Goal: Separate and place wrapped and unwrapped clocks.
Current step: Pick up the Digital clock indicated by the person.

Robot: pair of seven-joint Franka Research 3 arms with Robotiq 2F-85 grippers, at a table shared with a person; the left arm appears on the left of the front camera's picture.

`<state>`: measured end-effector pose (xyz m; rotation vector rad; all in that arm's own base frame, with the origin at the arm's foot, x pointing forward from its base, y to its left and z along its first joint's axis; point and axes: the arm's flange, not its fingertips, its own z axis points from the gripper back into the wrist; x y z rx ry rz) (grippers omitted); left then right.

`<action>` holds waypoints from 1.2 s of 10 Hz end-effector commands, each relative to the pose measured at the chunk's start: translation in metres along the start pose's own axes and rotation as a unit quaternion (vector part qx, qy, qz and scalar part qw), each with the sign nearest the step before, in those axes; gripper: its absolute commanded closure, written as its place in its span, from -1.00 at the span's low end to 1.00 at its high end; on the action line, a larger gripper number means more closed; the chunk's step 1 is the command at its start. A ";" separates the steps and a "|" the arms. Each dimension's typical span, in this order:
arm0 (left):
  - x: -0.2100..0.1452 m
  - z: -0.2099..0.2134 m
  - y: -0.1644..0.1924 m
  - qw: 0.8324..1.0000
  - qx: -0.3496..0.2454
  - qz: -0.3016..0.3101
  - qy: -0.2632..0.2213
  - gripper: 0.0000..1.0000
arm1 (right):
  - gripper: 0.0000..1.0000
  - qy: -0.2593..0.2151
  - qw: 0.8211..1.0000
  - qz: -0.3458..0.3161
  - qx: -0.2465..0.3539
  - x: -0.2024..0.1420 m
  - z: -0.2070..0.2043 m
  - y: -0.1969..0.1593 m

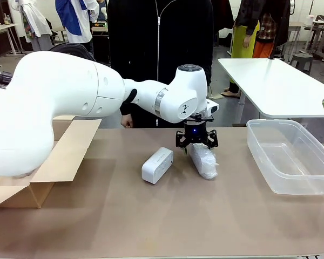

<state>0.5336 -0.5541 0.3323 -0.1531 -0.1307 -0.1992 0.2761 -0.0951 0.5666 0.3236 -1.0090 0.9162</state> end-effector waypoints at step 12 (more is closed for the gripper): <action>-0.001 0.000 0.001 0.998 0.048 -0.035 -0.024 -0.27 | -1.00 -0.012 1.000 0.004 0.009 0.000 -0.002 -0.002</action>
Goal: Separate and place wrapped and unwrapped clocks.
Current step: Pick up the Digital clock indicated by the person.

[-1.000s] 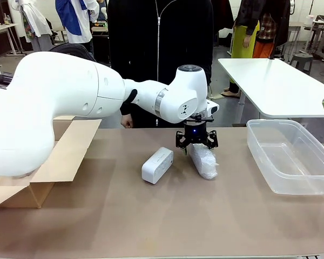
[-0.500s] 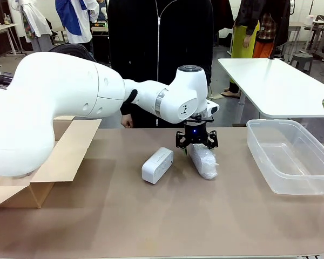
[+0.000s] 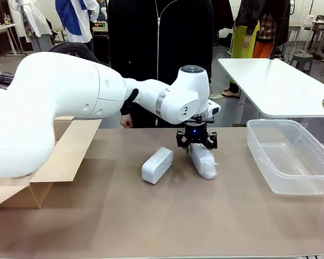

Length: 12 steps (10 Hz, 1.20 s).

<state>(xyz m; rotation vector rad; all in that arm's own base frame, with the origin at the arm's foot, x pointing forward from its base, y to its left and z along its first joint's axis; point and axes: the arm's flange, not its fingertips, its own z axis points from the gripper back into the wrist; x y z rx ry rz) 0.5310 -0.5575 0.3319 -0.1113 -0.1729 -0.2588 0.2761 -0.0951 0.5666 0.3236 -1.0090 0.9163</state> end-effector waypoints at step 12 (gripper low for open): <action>-0.001 0.030 0.003 0.996 0.065 -0.061 0.031 0.26 | -1.00 -0.012 1.000 0.004 0.009 0.000 -0.002 -0.002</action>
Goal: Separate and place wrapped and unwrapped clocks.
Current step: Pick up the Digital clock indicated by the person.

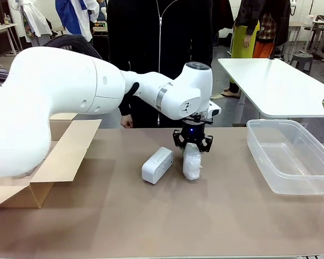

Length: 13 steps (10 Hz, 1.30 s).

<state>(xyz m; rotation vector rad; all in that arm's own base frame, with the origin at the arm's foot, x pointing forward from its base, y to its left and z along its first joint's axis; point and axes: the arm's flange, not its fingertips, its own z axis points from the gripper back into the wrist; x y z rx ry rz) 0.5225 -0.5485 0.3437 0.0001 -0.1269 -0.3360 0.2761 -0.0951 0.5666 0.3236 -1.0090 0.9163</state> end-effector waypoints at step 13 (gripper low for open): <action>-0.006 0.165 0.012 0.994 -0.012 -0.050 -0.093 0.65 | -1.00 -0.012 1.000 0.004 0.009 0.000 -0.002 -0.002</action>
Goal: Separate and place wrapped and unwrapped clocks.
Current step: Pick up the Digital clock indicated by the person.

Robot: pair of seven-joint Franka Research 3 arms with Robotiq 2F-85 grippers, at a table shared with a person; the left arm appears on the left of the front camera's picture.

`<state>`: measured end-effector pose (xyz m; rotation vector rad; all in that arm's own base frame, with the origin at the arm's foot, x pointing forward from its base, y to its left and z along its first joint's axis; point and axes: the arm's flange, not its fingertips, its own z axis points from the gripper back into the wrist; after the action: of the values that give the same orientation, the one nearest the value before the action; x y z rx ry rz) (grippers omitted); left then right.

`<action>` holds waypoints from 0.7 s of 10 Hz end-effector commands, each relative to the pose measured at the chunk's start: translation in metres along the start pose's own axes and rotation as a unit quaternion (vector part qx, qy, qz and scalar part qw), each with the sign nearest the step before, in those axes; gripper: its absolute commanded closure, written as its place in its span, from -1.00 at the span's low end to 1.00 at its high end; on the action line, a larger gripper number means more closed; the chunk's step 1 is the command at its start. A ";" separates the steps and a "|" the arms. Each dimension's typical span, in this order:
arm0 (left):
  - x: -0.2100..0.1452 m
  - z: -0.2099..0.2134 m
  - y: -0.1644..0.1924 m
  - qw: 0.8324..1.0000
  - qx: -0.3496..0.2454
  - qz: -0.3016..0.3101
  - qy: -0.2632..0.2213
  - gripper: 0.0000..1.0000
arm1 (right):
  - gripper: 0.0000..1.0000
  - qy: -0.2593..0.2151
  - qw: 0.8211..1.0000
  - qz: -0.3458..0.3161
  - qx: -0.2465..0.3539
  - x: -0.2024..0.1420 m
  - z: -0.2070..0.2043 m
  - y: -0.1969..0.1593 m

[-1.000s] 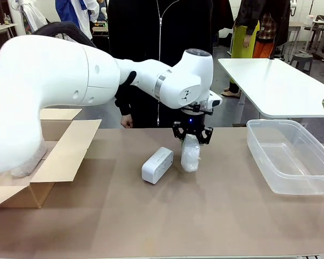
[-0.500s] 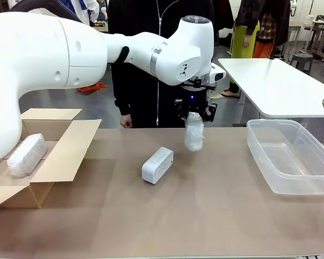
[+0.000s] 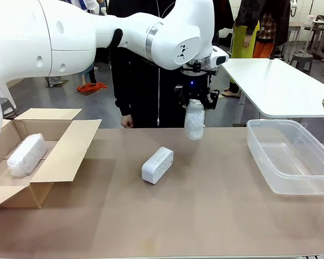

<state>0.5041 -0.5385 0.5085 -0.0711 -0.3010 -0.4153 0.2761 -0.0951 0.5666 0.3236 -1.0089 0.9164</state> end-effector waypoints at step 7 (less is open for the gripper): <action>-0.002 -0.001 0.002 1.000 0.002 0.000 0.002 0.27 | -1.00 -0.012 1.000 0.004 0.009 0.000 -0.002 -0.002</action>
<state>0.5034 -0.5361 0.5032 -0.0612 -0.2913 -0.4201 0.2761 -0.0951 0.5666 0.3236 -1.0089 0.9164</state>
